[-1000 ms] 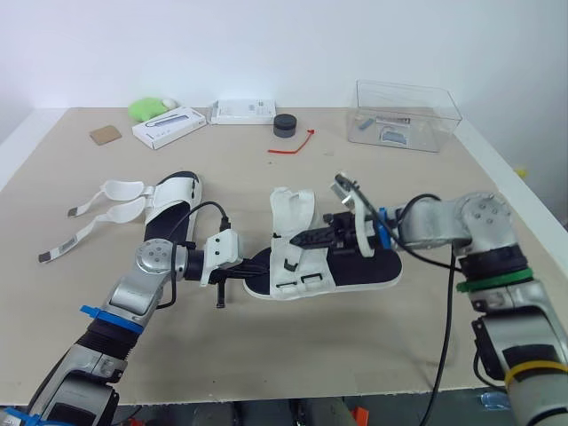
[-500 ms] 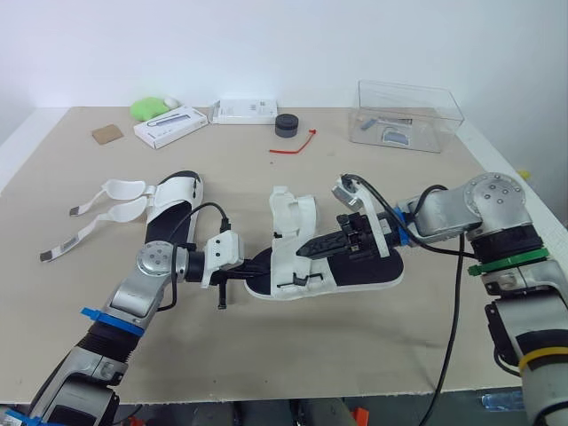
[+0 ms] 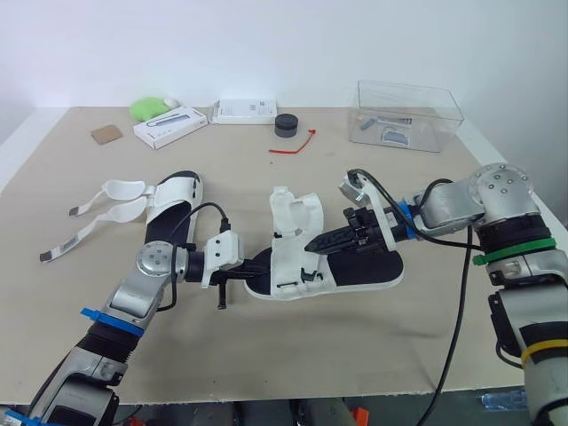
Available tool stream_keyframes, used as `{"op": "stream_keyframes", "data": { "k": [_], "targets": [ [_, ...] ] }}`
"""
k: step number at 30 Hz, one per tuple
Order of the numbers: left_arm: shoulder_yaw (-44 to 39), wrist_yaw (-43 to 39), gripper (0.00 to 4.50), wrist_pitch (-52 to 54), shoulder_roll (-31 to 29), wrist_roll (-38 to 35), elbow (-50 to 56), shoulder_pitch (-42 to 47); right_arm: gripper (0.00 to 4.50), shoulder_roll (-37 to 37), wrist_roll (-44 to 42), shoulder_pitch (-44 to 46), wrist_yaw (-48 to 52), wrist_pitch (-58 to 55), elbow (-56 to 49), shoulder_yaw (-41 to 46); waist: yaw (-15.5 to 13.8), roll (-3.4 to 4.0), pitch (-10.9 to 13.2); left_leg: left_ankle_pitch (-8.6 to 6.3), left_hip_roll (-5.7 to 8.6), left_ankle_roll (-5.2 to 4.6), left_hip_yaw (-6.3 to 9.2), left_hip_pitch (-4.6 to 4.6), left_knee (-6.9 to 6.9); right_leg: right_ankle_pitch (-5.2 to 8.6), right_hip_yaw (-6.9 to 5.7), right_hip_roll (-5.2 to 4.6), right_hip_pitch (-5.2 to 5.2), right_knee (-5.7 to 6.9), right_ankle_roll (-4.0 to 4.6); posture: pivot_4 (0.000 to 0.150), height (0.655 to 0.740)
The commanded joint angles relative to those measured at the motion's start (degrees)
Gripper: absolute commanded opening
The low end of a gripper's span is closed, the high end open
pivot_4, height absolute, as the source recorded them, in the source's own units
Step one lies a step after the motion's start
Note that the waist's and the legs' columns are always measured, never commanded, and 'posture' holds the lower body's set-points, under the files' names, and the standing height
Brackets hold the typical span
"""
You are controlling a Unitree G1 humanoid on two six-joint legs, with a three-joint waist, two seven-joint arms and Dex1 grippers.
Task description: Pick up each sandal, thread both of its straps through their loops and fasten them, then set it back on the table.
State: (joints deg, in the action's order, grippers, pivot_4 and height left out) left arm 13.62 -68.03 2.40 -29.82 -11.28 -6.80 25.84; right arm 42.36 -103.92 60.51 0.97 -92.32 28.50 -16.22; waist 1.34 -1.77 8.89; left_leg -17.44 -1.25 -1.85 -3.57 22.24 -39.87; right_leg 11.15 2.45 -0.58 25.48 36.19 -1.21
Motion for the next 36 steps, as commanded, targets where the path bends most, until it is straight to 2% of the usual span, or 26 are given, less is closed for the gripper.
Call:
{"op": "stream_keyframes", "data": {
  "k": [1,13,24,36],
  "targets": [
    [0.8,-0.1,0.00,0.5,-0.2,0.8,-0.5,-0.7,0.01,0.0,3.0,2.0,2.9,-0.2,1.0,0.6,0.0,0.00,0.0,0.00,0.00,0.00,0.00,0.00,0.00,0.00,0.00,0.00,0.00,0.00,0.00,0.150,0.7400],
    [0.7,0.0,0.00,0.4,-0.3,0.8,-0.5,-0.6,0.01,-0.7,11.5,4.4,11.5,-0.2,2.3,-0.8,0.0,0.01,0.0,0.00,0.00,0.00,-0.03,0.00,0.00,-0.01,0.01,-0.01,0.01,0.00,-0.01,0.150,0.7400],
    [0.5,-0.2,0.00,0.7,-0.7,0.8,-0.3,-0.7,0.01,0.8,9.4,4.5,14.5,-0.2,1.7,-3.7,0.0,0.01,0.0,0.00,0.00,0.00,-0.03,-0.01,0.00,-0.02,0.00,-0.01,0.01,0.00,-0.01,0.150,0.7400],
    [0.6,0.1,0.00,0.5,-0.4,1.0,-0.7,-0.5,0.01,1.8,5.0,3.8,12.4,-0.2,4.4,-6.6,0.0,0.01,0.0,0.00,0.00,0.00,-0.03,-0.01,0.00,-0.01,0.00,-0.01,0.01,0.00,0.00,0.150,0.7400]
  ]
}}
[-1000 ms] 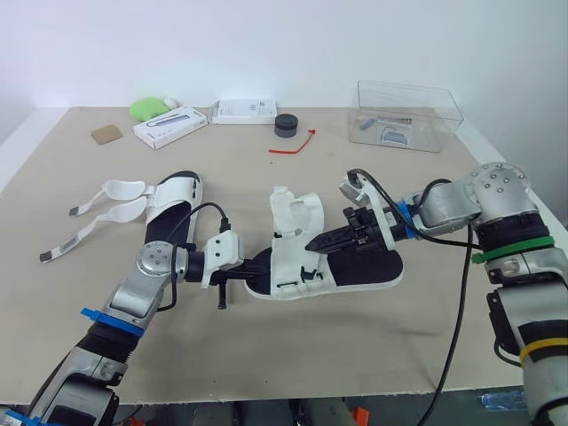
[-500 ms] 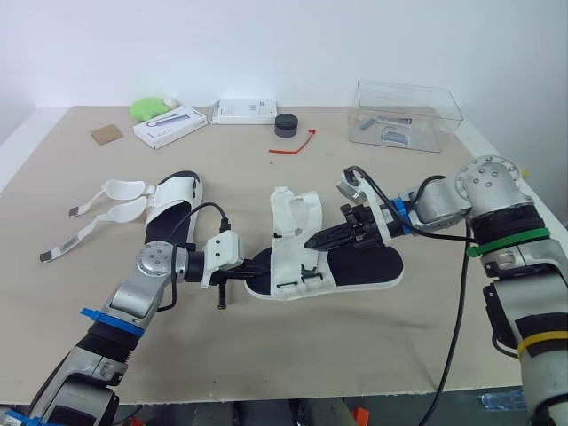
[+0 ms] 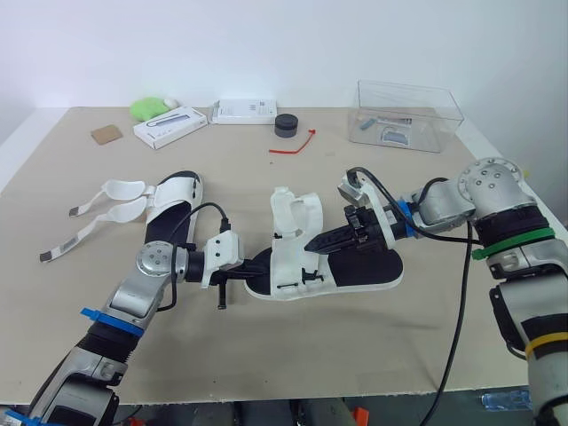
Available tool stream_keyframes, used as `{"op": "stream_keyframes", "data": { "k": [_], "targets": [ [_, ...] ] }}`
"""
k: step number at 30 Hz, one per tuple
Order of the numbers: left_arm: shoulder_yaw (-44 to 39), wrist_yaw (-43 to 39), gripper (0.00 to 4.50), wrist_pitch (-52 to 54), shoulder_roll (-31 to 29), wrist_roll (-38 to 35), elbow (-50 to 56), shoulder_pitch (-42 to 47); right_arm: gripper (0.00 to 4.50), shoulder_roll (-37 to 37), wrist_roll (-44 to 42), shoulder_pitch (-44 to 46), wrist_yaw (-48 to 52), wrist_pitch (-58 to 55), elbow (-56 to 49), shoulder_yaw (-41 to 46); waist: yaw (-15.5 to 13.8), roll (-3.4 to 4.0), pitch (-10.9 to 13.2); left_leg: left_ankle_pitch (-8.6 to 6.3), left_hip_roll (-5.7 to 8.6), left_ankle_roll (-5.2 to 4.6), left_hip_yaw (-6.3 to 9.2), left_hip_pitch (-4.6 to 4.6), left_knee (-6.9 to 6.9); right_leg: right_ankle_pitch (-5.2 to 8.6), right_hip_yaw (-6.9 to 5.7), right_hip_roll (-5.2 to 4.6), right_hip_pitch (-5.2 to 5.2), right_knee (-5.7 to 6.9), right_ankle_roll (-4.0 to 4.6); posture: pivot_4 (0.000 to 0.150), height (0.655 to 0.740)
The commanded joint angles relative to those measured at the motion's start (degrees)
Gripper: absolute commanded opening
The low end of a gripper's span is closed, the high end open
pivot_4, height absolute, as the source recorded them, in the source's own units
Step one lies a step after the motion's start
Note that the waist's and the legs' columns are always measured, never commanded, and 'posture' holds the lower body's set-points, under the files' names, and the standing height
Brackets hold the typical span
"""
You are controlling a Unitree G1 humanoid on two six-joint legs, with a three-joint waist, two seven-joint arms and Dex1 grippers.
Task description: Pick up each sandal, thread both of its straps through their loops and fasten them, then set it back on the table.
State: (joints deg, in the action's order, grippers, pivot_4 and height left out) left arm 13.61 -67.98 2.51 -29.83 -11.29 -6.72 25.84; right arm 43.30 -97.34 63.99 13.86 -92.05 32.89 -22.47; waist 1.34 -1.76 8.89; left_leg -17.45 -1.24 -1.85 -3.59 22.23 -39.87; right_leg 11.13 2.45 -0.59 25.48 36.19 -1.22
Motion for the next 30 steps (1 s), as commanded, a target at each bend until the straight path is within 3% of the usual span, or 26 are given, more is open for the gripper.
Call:
{"op": "stream_keyframes", "data": {
  "k": [1,10,30],
  "targets": [
    [0.6,0.1,0.00,0.4,-0.4,1.1,-0.8,-0.5,0.01,0.8,-1.5,0.2,-0.8,-0.5,0.0,-0.4,0.0,0.00,0.0,0.00,0.00,0.00,0.00,0.00,0.00,0.00,0.00,0.00,0.00,0.00,0.00,0.150,0.7400],
    [0.7,0.3,0.00,0.3,-0.5,1.2,-0.5,-0.9,0.01,1.0,-6.1,3.3,-2.6,-0.5,0.9,-1.1,0.0,0.01,0.0,0.00,0.00,0.00,0.00,0.00,0.00,0.00,0.00,0.00,0.01,0.00,0.00,0.150,0.7400],
    [1.1,0.6,0.00,0.0,-0.4,1.6,-0.1,-1.6,0.01,2.8,-11.8,-0.2,-9.3,-0.5,-0.6,-3.5,0.0,0.01,0.0,0.00,0.00,-0.01,0.00,0.03,0.00,0.00,-0.02,-0.03,0.01,-0.02,0.00,0.150,0.7400]
  ]
}}
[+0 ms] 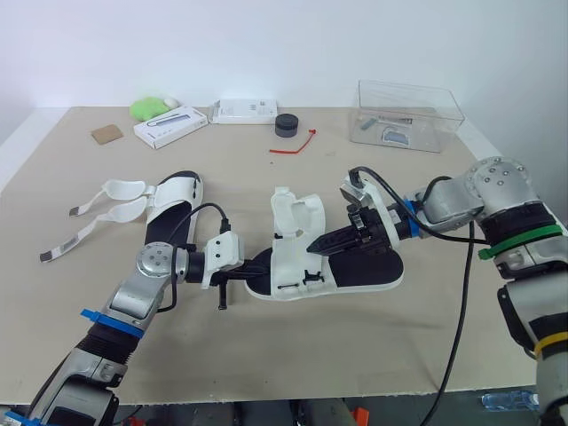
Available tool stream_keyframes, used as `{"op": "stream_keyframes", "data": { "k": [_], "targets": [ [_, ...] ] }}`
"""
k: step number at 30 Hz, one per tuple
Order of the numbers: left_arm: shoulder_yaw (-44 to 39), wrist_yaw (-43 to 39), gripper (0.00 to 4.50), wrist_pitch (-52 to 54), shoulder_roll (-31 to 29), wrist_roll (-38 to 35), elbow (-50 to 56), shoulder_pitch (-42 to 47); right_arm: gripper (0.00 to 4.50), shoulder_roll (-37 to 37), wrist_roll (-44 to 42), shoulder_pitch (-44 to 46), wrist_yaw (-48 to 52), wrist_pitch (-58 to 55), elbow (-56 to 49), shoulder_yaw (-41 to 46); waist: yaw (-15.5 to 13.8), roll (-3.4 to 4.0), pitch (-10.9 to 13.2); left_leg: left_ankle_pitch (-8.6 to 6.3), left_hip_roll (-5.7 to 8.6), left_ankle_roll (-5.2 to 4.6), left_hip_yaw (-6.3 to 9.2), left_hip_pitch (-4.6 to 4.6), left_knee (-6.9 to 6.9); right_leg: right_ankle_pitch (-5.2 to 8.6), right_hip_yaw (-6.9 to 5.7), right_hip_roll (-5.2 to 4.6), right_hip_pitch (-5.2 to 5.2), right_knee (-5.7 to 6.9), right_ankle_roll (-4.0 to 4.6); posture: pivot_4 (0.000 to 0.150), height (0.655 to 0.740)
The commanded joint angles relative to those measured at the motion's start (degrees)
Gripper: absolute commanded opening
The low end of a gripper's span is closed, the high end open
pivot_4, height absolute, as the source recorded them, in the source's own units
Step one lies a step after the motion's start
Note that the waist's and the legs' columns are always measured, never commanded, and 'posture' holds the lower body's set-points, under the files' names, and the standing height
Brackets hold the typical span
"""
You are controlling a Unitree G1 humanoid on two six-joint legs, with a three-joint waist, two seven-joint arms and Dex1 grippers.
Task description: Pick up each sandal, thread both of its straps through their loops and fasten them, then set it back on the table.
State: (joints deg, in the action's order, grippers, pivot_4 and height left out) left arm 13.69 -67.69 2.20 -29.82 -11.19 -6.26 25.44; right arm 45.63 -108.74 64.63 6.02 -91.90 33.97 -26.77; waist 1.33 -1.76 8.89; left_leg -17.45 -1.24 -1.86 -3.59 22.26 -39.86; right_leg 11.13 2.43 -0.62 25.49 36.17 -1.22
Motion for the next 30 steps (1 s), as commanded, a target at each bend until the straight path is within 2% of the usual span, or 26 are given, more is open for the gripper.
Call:
{"op": "stream_keyframes", "data": {
  "k": [1,14,20,24,30],
  "targets": [
    [1.1,0.3,0.00,0.3,-0.4,1.5,-0.6,-1.2,0.01,0.3,0.3,-1.1,-2.2,-0.6,-1.7,1.3,0.0,0.00,0.0,0.00,0.00,0.00,0.01,0.00,0.00,0.00,-0.01,0.00,0.00,0.00,0.00,0.150,0.7400],
    [1.2,0.7,0.00,0.0,-0.4,1.6,-1.1,-1.3,0.01,-1.1,7.2,-3.7,-3.8,-0.6,-5.5,5.9,0.0,0.01,0.0,-0.01,-0.01,-0.01,0.01,0.00,0.02,0.00,-0.01,0.02,0.02,0.00,0.00,0.150,0.7400],
    [1.2,1.1,0.00,-0.1,-0.3,1.6,-1.4,-1.1,0.01,-0.7,5.6,-2.7,-3.8,-0.6,-6.9,5.8,0.0,0.02,0.0,-0.01,0.00,-0.01,0.00,0.00,0.02,0.00,0.00,0.02,0.02,0.00,0.00,0.150,0.7400],
    [1.5,1.5,0.00,-0.3,0.3,1.8,-1.8,-0.8,0.01,1.0,1.1,-1.8,-4.4,-0.6,-11.1,4.6,0.0,0.02,0.0,-0.01,0.00,-0.01,0.00,0.00,0.02,0.00,-0.01,0.01,0.02,0.00,0.00,0.150,0.7400],
    [1.5,1.5,0.00,-0.4,0.4,1.8,-2.1,-0.5,0.01,1.3,1.2,-4.3,-7.1,0.3,-15.0,5.5,0.0,0.03,0.0,-0.01,0.01,-0.01,0.00,0.01,0.01,0.00,-0.02,-0.03,0.01,0.00,0.00,0.150,0.7400]
  ]
}}
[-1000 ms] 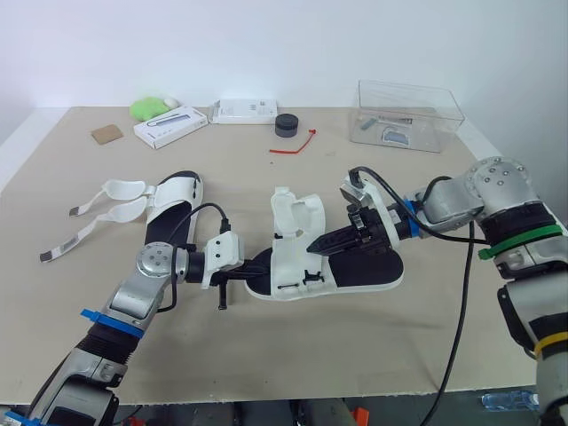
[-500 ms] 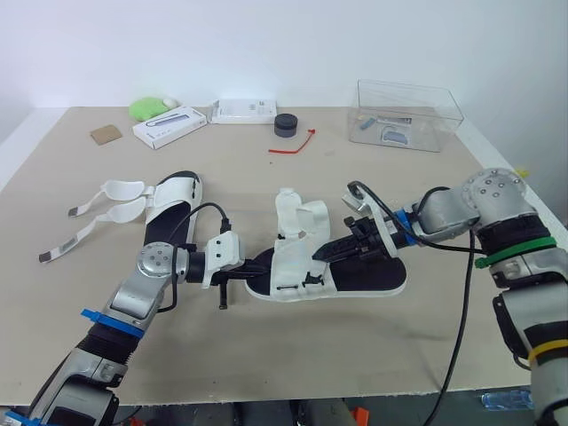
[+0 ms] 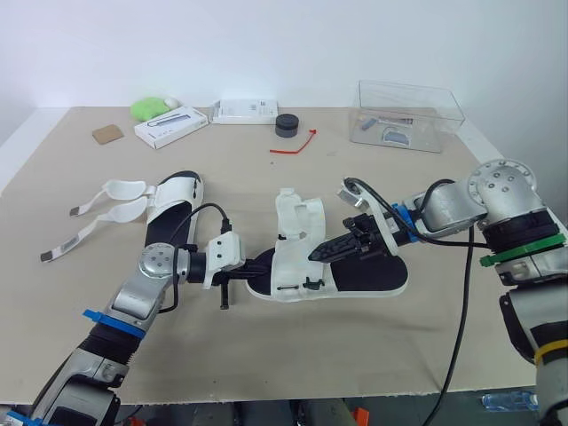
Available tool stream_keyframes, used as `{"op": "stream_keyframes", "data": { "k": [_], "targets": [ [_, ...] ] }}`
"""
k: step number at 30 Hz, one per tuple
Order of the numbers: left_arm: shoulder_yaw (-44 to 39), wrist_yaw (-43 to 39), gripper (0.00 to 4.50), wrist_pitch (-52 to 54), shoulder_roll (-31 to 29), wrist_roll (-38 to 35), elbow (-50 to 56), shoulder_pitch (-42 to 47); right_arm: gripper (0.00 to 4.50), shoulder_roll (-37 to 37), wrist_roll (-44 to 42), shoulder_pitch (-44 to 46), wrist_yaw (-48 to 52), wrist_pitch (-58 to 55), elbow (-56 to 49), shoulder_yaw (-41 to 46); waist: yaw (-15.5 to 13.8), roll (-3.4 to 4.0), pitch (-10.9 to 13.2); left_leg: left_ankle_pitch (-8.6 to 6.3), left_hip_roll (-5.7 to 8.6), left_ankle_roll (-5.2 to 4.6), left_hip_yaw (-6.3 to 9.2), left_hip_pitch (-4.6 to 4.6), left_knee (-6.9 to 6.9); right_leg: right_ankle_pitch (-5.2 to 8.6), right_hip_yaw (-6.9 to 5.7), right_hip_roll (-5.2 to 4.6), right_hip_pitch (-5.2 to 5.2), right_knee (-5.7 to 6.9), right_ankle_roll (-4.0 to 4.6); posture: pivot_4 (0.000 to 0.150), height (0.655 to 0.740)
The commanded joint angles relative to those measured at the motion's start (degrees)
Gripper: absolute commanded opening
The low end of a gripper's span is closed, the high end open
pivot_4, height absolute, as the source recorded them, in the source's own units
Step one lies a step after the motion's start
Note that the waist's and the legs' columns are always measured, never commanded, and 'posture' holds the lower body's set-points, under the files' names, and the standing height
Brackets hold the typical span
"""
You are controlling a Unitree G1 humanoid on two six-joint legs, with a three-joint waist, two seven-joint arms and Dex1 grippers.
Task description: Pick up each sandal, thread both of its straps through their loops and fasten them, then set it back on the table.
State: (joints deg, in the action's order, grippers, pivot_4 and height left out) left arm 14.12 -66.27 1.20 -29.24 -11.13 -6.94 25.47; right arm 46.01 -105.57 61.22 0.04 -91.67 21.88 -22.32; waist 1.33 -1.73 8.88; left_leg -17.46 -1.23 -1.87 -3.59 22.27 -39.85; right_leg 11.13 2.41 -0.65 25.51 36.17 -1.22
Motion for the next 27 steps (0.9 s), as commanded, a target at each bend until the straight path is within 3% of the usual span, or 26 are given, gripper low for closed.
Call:
{"op": "stream_keyframes", "data": {
  "k": [1,8,9,11,13,24,27],
  "targets": [
    [1.0,0.1,0.00,0.6,-0.2,1.7,-1.5,-0.4,0.01,1.0,-2.5,-1.2,-1.7,0.6,-3.8,1.0,0.0,0.00,0.0,0.00,0.00,0.00,0.00,0.00,0.00,0.00,0.00,0.00,0.00,0.00,0.00,0.150,0.7400],
    [1.0,-0.1,0.00,0.8,-0.4,1.7,-1.4,-0.3,0.01,0.8,-0.6,-4.4,-4.5,3.9,-12.9,2.5,0.0,0.02,0.0,0.00,0.00,0.00,0.02,-0.02,0.00,0.00,-0.02,0.01,0.00,0.01,0.00,0.150,0.7400],
    [1.0,-0.1,0.00,0.9,-0.5,1.7,-1.5,-0.3,0.57,0.9,-1.0,-4.6,-4.5,4.4,-14.1,2.8,0.0,0.02,0.0,0.00,0.00,0.00,0.02,-0.02,0.00,0.00,-0.02,0.01,0.00,0.01,0.00,0.150,0.7400],
    [1.1,-0.2,0.00,0.8,-0.6,1.7,-1.5,-0.3,0.98,1.0,-2.7,-4.5,-4.8,5.8,-15.5,3.6,0.0,0.02,0.0,0.00,0.00,0.00,0.02,-0.02,0.00,0.00,-0.01,0.01,0.00,0.01,0.00,0.150,0.7400],
    [1.1,-0.3,0.00,0.9,-0.7,1.7,-1.6,-0.3,1.82,0.9,-3.0,-4.0,-5.3,7.0,-16.0,4.3,0.0,0.02,0.0,0.00,0.00,0.00,0.01,-0.02,-0.01,0.00,-0.01,0.00,0.00,0.01,0.00,0.150,0.7400],
    [1.0,-0.5,0.00,1.0,-0.6,1.7,-1.5,-0.2,1.82,-1.2,2.1,-2.5,-5.9,9.1,-13.5,7.8,0.0,0.02,0.0,0.00,0.00,0.00,-0.03,-0.01,-0.02,-0.01,0.01,-0.02,0.00,0.01,-0.01,0.150,0.7400],
    [1.0,-0.4,0.00,1.0,-0.7,1.7,-1.3,-0.3,1.05,-1.8,3.8,-2.6,-5.3,8.4,-13.3,8.5,0.0,0.02,0.0,0.00,0.00,0.00,-0.02,-0.01,-0.02,-0.01,0.00,-0.01,0.00,0.01,-0.01,0.150,0.7400]
  ]
}}
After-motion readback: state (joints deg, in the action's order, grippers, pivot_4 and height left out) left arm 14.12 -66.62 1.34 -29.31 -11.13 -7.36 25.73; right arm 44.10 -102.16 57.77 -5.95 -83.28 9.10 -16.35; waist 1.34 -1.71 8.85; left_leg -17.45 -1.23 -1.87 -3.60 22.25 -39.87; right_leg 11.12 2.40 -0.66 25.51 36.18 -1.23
